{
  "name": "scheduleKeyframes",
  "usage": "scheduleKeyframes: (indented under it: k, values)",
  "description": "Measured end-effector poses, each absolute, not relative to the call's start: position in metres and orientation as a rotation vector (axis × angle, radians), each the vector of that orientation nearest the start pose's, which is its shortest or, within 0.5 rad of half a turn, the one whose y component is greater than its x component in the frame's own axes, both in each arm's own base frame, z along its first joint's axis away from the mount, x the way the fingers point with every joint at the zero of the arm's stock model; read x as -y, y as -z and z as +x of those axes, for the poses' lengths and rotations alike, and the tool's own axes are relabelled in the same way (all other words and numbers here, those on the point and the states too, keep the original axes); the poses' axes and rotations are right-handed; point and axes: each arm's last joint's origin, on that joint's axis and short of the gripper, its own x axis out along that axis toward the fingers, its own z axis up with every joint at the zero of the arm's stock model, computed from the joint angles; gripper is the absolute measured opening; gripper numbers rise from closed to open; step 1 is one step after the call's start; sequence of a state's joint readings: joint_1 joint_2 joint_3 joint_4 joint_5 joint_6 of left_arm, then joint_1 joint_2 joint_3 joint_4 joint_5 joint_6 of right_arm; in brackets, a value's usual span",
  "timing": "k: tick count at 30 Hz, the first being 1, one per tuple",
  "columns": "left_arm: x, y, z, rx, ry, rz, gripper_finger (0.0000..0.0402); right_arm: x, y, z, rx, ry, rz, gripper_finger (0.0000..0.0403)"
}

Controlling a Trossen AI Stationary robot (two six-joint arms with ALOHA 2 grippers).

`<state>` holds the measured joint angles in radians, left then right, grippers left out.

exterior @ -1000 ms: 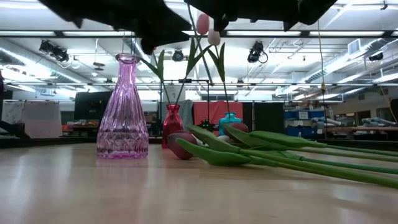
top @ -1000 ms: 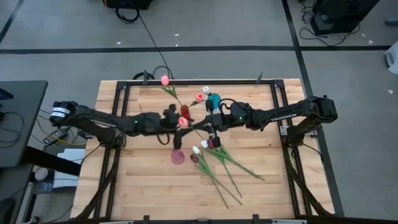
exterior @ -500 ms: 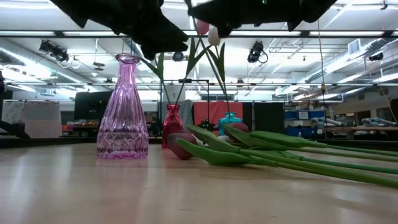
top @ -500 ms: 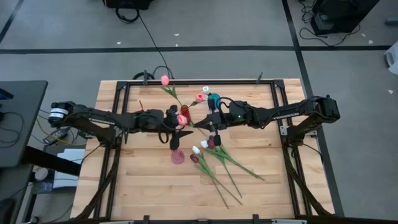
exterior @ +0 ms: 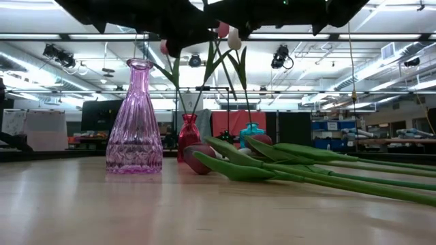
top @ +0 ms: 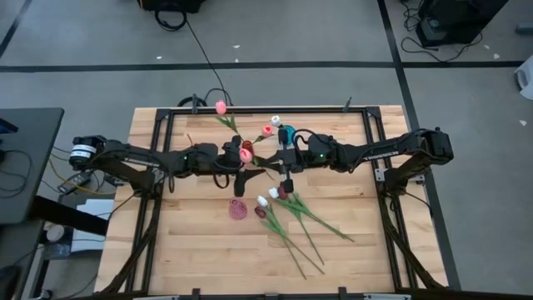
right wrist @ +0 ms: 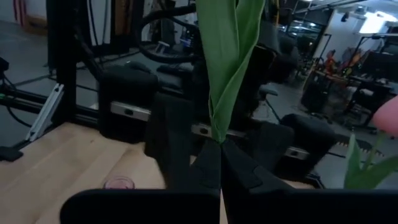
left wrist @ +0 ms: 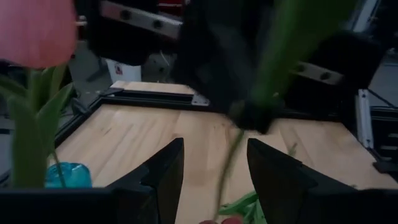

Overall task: Sort flowers into vase by color
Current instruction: Put the pink flower into the red vase

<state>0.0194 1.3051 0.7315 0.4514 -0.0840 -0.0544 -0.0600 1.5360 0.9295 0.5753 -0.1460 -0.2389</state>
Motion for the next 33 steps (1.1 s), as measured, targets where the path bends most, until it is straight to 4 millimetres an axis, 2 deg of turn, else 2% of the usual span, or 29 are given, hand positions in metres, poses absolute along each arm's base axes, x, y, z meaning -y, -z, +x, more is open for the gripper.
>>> scheduleKeyframes:
  k: [4,6,8,11,12,18,23,25,28,33]
  values:
    - [-0.012,-0.262,0.285,-0.126,-0.121,-0.050,0.0178,0.016,-0.274,0.342,-0.018,-0.089,-0.217,0.0008]
    - [-0.012,-0.262,0.285,-0.134,-0.121,-0.046,0.0160,0.016,-0.274,0.342,-0.019,-0.089,-0.190,0.0008]
    - [-0.011,-0.262,0.285,-0.135,-0.107,-0.031,0.0121,0.016,-0.274,0.342,-0.022,-0.096,-0.155,0.0009]
    - [-0.009,-0.262,0.286,-0.131,-0.024,-0.030,0.0031,0.014,-0.273,0.342,-0.028,-0.119,-0.127,0.0014]
    - [-0.009,-0.262,0.286,-0.128,-0.004,-0.031,0.0018,0.013,-0.274,0.342,-0.027,-0.121,-0.126,0.0019]
    - [-0.013,-0.265,0.278,-0.170,-0.012,-0.045,0.0009,0.011,-0.270,0.342,-0.079,-0.134,-0.084,0.0074]
    - [-0.013,-0.279,0.259,-0.172,-0.034,-0.048,0.0007,0.012,-0.258,0.334,-0.256,-0.148,-0.034,0.0109]
    - [-0.014,-0.288,0.248,-0.173,-0.067,-0.041,0.0007,0.013,-0.257,0.331,-0.294,-0.149,-0.026,0.0115]
    - [-0.016,-0.290,0.233,-0.234,-0.165,-0.013,0.0007,0.014,-0.254,0.327,-0.355,-0.149,-0.019,0.0117]
    - [-0.024,-0.299,0.217,-0.235,-0.321,0.046,0.0008,0.015,-0.238,0.321,-0.459,-0.117,0.008,0.0117]
